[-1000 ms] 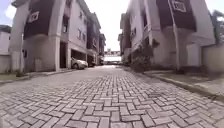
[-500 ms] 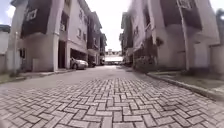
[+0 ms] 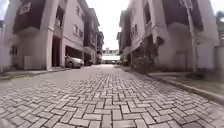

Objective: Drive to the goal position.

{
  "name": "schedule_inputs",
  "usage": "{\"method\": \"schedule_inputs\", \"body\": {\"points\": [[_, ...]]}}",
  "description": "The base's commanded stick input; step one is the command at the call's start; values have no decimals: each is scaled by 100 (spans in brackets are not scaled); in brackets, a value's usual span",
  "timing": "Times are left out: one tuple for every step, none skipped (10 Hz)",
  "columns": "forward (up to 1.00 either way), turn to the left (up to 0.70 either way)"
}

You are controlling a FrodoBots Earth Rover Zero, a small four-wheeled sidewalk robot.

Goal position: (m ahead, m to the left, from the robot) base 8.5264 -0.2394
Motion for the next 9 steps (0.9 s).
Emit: {"method": "schedule_inputs", "body": {"points": [[100,-5],[100,-6],[100,-9],[100,-11],[100,-13],[100,-11],[100,-6],[100,0],[100,0]]}}
